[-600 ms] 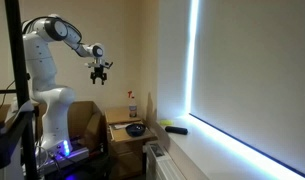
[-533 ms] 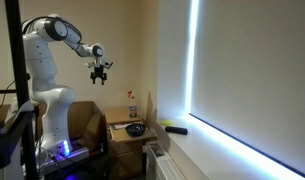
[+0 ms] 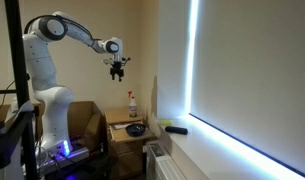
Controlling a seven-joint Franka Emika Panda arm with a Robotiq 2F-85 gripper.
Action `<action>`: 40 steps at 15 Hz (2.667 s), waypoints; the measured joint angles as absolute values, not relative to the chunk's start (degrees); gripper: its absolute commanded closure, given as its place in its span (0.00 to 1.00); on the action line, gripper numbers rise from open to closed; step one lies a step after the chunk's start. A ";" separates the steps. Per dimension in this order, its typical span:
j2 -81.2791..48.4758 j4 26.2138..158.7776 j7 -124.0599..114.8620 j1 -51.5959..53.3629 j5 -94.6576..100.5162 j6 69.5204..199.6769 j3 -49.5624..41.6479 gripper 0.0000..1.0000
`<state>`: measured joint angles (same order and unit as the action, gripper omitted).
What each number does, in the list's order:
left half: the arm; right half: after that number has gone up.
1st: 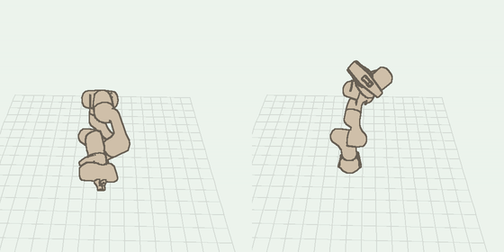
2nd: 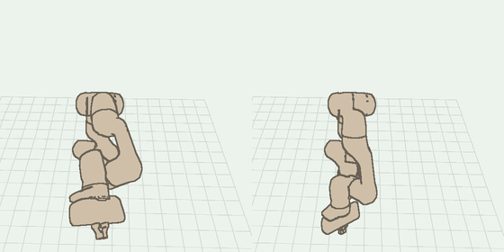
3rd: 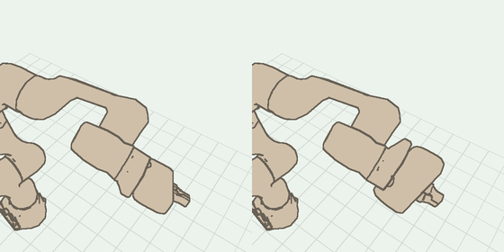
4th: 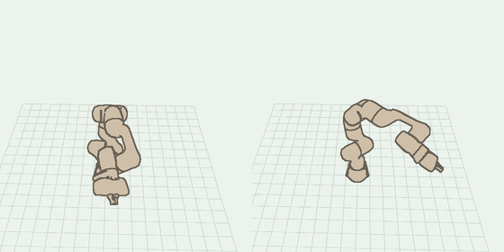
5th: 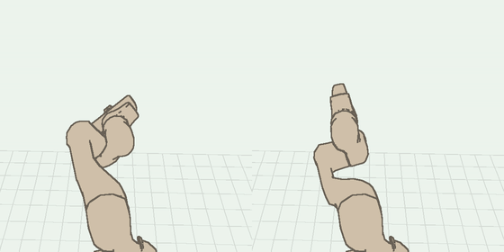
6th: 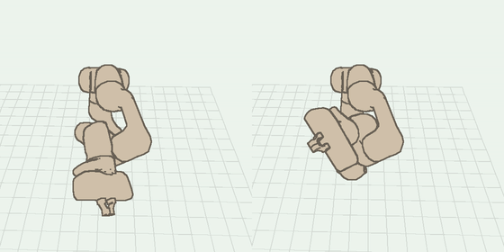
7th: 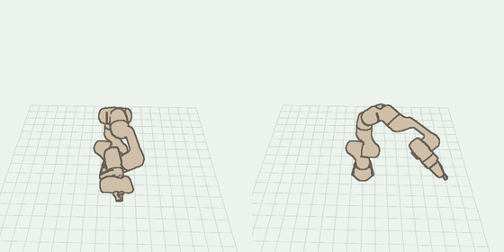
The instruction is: Place the sponge in the bowl
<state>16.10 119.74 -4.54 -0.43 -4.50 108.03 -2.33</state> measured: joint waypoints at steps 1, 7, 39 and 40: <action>15.83 118.60 -4.56 -2.16 -4.50 108.17 -4.33 0.00; 14.98 114.61 -6.76 -4.90 -5.43 108.48 -7.45 0.00; -41.52 79.61 -30.41 -19.32 -17.39 118.50 -14.48 0.00; -41.60 79.69 -30.40 -19.23 -17.00 119.50 -14.50 0.00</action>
